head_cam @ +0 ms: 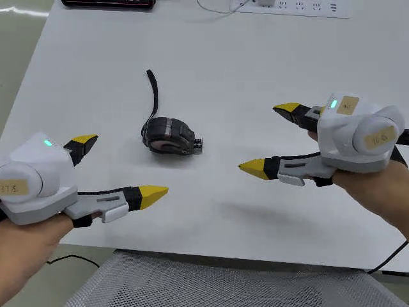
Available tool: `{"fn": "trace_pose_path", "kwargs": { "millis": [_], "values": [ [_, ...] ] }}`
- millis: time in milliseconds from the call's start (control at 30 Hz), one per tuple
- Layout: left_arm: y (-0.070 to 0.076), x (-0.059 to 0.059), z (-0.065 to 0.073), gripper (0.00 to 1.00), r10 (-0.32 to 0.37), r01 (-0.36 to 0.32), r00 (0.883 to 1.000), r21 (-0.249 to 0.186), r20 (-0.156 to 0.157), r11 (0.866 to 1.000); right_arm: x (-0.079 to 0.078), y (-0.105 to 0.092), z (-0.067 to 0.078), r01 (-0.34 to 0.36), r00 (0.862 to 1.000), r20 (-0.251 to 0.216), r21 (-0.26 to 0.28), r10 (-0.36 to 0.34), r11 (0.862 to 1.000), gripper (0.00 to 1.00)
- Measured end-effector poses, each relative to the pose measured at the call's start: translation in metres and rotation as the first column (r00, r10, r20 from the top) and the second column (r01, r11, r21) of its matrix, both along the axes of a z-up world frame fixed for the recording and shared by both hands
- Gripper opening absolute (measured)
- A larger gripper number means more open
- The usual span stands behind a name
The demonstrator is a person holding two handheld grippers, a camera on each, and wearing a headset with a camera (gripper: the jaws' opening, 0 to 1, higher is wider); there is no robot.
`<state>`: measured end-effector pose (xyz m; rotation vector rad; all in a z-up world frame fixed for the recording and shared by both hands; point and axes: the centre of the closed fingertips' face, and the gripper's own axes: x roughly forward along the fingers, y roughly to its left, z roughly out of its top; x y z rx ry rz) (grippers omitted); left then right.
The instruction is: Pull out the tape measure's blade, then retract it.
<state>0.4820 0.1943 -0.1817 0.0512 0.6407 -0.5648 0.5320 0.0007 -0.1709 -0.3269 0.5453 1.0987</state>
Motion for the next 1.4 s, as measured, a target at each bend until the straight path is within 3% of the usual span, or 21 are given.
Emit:
{"fn": "trace_pose_path", "kwargs": {
  "millis": [33,833,1000,1400],
  "values": [
    [0.002,-0.001,0.0,0.99,-0.008,0.008,1.0,0.021,0.001,1.0,-0.002,-0.003,0.0,0.006,1.0,0.0,-0.003,-0.006,1.0,0.74],
    [0.018,-0.023,0.006,0.99,-0.089,0.091,0.996,0.073,-0.03,0.993,-0.023,-0.049,0.005,0.121,0.993,-0.002,-0.003,-0.121,0.993,0.93],
    [0.024,-0.026,0.007,0.99,-0.09,0.091,0.996,0.084,-0.019,0.992,-0.027,-0.057,0.005,0.141,0.99,-0.001,-0.007,-0.141,0.99,0.96],
    [0.035,-0.032,0.007,0.99,-0.083,0.085,0.996,0.104,-0.028,0.991,-0.037,-0.077,0.004,0.182,0.983,-0.011,-0.009,-0.182,0.983,0.99]
  ]
}}
